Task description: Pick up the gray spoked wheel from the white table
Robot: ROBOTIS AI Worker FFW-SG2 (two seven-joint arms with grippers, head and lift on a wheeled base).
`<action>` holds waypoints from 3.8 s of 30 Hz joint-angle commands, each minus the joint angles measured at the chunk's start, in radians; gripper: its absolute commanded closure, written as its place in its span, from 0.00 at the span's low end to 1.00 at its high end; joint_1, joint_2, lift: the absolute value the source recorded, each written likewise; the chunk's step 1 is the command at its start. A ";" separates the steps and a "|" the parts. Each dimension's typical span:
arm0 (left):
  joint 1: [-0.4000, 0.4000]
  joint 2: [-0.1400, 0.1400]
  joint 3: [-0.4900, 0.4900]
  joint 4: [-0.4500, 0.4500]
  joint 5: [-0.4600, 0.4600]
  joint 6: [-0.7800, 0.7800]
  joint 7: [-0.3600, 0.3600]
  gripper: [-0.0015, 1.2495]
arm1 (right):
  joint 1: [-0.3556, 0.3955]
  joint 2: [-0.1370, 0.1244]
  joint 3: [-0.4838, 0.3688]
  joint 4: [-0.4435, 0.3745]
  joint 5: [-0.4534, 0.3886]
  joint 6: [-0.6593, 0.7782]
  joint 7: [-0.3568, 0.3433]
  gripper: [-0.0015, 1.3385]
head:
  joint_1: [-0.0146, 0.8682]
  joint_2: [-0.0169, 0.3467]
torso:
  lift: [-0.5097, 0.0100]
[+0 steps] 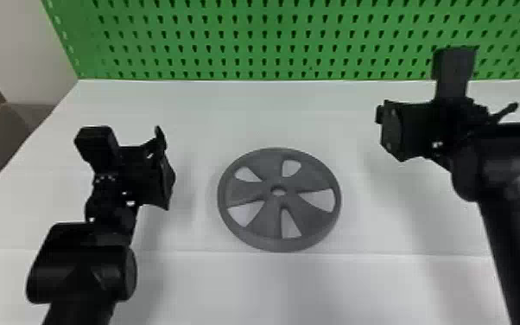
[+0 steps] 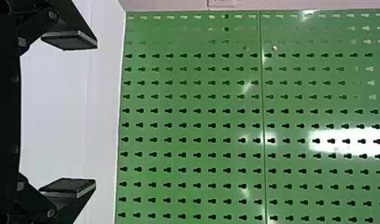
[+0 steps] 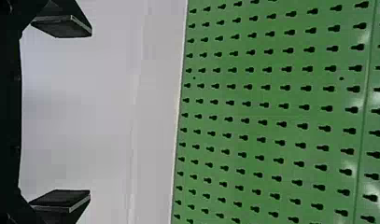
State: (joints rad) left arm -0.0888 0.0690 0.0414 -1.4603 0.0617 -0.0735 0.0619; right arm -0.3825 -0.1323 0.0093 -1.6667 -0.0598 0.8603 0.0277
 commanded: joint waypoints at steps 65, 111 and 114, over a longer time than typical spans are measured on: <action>-0.039 0.043 -0.057 -0.002 -0.014 0.043 -0.011 0.28 | -0.536 -0.084 0.196 0.705 -0.290 0.712 0.000 0.06 | 0.90 0.24 | 0.79; -0.045 0.045 -0.064 0.000 -0.023 0.049 -0.011 0.28 | -0.498 0.014 0.109 0.762 -0.207 0.712 0.000 0.06 | 0.90 0.24 | 0.79; -0.045 0.045 -0.063 0.000 -0.023 0.049 -0.011 0.28 | -0.501 0.039 0.109 0.760 -0.183 0.712 0.000 0.06 | 0.90 0.24 | 0.79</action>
State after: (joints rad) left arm -0.1322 0.1135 -0.0216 -1.4603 0.0391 -0.0254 0.0506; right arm -0.8807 -0.1252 0.1163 -0.9056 -0.2780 1.5693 0.0276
